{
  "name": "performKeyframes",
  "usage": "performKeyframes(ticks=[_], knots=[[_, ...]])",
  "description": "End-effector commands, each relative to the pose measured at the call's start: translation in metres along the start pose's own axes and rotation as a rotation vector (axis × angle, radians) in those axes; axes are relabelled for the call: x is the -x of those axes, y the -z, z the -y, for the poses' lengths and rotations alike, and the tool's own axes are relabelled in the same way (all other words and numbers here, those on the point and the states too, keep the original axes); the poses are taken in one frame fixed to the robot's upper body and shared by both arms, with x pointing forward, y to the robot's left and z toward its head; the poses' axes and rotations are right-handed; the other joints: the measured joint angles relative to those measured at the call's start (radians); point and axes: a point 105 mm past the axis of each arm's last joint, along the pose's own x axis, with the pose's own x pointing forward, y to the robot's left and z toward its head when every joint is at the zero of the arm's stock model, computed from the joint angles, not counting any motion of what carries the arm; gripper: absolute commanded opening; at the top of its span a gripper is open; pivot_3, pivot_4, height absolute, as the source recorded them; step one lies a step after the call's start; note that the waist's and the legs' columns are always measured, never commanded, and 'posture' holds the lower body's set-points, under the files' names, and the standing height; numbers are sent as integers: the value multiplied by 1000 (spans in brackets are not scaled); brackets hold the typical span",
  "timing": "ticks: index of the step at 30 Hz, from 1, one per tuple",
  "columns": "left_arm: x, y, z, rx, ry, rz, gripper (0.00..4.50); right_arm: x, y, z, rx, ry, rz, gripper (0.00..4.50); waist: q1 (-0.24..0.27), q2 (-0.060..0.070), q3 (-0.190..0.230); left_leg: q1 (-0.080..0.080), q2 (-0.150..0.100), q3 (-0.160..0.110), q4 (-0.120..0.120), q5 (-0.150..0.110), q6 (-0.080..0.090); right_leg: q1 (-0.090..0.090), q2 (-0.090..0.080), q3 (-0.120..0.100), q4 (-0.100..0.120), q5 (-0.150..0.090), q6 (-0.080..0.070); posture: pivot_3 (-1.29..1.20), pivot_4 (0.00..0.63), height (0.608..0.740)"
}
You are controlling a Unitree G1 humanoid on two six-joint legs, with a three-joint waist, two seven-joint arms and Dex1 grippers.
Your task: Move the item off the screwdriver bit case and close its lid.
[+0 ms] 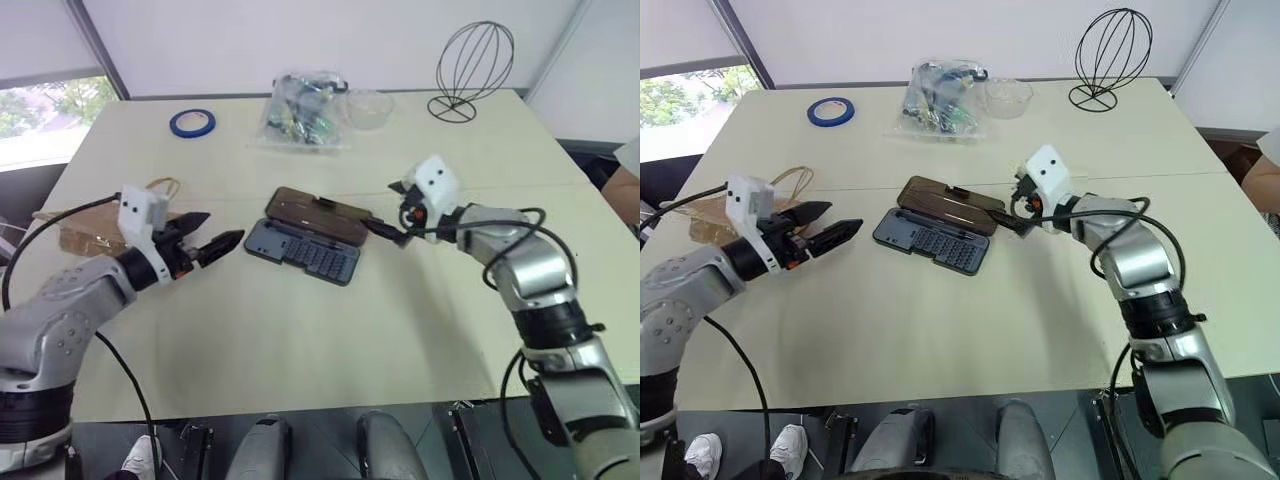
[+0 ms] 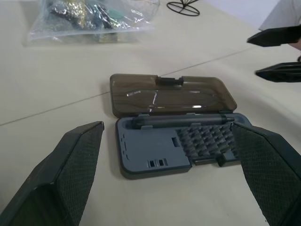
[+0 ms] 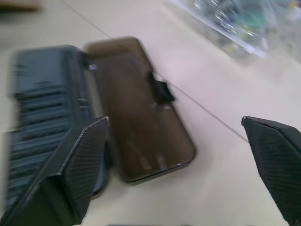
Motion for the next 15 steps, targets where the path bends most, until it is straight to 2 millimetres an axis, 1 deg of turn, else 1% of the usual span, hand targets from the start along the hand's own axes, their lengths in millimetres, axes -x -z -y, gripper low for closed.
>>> performKeyframes(ticks=[1,2,3,5,8,12,15], knots=[[-2,-7,3,-28,3,36,4500,-16,-21,7,5,82,12,4434,-1,0,0,-1,0,0,0,0,0,0,0,0,0,0,0,0,150,740],[-2,-7,3,-25,0,40,4500,-21,-24,8,-5,105,5,4434,-2,0,0,-1,0,0,0,0,0,-1,0,0,1,0,0,0,150,740],[-3,-6,3,-23,-4,43,4500,-27,-22,10,-5,145,-27,4434,-3,0,0,-2,0,0,0,0,-1,-2,0,0,1,0,0,0,150,740],[-4,-6,4,-22,-7,47,4500,-35,-17,10,-28,166,-75,4434,-3,0,0,-3,0,0,0,1,-1,-5,0,0,2,0,0,0,150,740],[-4,-6,6,-20,-15,53,4500,-45,-1,16,-96,221,-185,4434,-1,0,0,-4,0,0,0,1,-2,-5,0,0,2,0,0,0,150,740],[-1,-5,5,-20,-34,55,4500,-50,11,17,-188,241,-261,4434,-3,0,0,-5,0,0,1,1,-2,-6,0,0,2,0,0,0,150,740],[1,-4,3,-19,-54,60,4500,-52,23,11,-226,238,-306,4434,-12,0,0,-5,0,0,0,1,-2,-6,0,0,3,0,0,0,150,740]])
